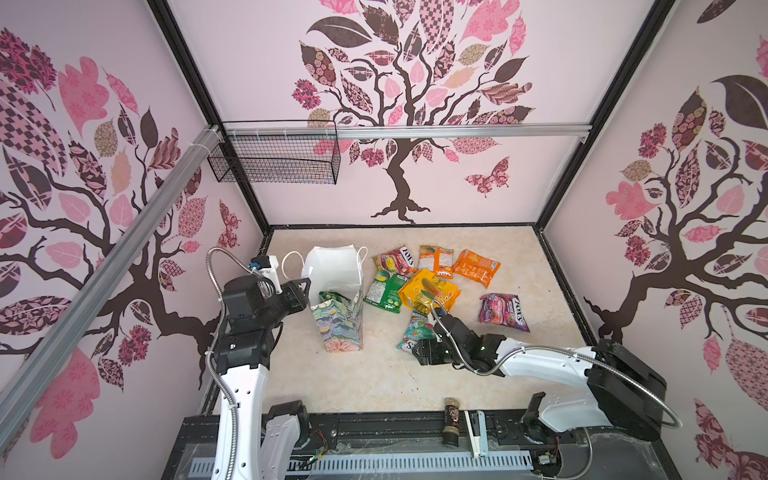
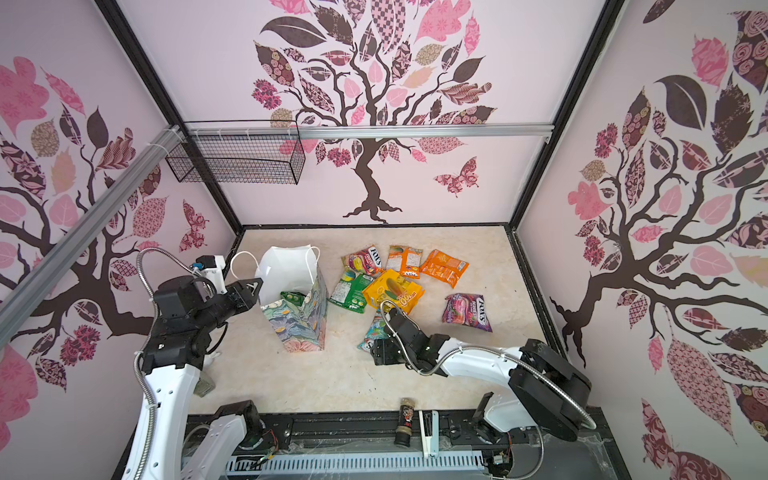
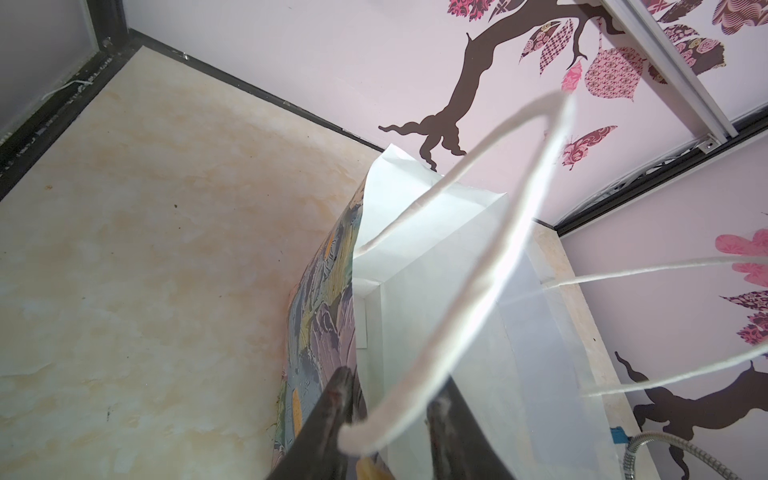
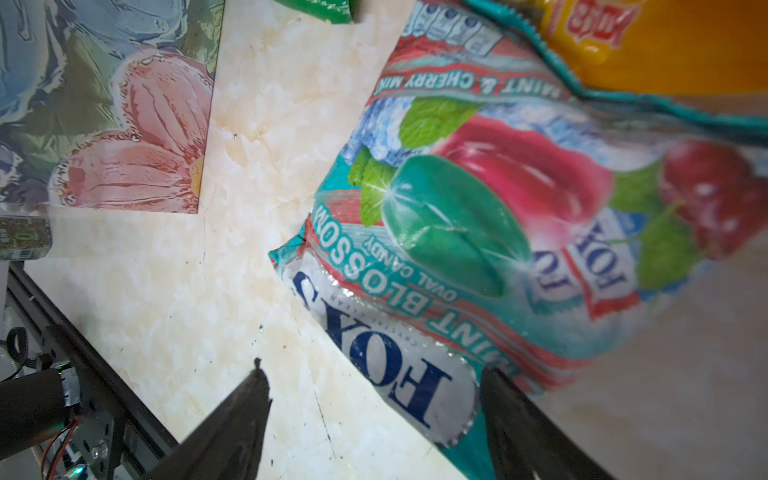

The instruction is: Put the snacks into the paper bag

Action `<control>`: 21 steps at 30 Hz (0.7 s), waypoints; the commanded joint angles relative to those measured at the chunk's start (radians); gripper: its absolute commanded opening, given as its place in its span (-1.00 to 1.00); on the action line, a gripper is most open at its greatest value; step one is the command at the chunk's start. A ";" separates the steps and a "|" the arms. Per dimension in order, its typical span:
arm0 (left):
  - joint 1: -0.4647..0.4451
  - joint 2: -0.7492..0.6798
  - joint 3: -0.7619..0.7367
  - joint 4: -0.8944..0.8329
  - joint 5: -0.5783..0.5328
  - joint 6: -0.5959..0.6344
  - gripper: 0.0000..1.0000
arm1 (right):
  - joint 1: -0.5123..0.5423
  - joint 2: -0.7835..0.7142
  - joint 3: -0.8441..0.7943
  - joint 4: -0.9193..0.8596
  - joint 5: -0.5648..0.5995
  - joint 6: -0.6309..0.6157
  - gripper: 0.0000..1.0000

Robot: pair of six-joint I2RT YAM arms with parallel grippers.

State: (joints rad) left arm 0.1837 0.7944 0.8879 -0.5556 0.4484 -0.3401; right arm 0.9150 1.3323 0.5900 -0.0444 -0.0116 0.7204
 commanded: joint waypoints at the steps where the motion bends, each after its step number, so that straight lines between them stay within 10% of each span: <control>1: 0.004 -0.010 -0.016 0.010 -0.005 0.010 -0.32 | -0.001 -0.123 0.051 -0.138 0.111 -0.026 0.63; 21: 0.005 -0.006 -0.016 0.011 0.002 0.008 -0.32 | 0.000 -0.216 -0.183 -0.027 0.047 -0.014 0.60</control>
State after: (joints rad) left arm 0.1837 0.7944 0.8879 -0.5556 0.4492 -0.3401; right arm 0.9150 1.0874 0.4038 -0.1524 0.0494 0.7109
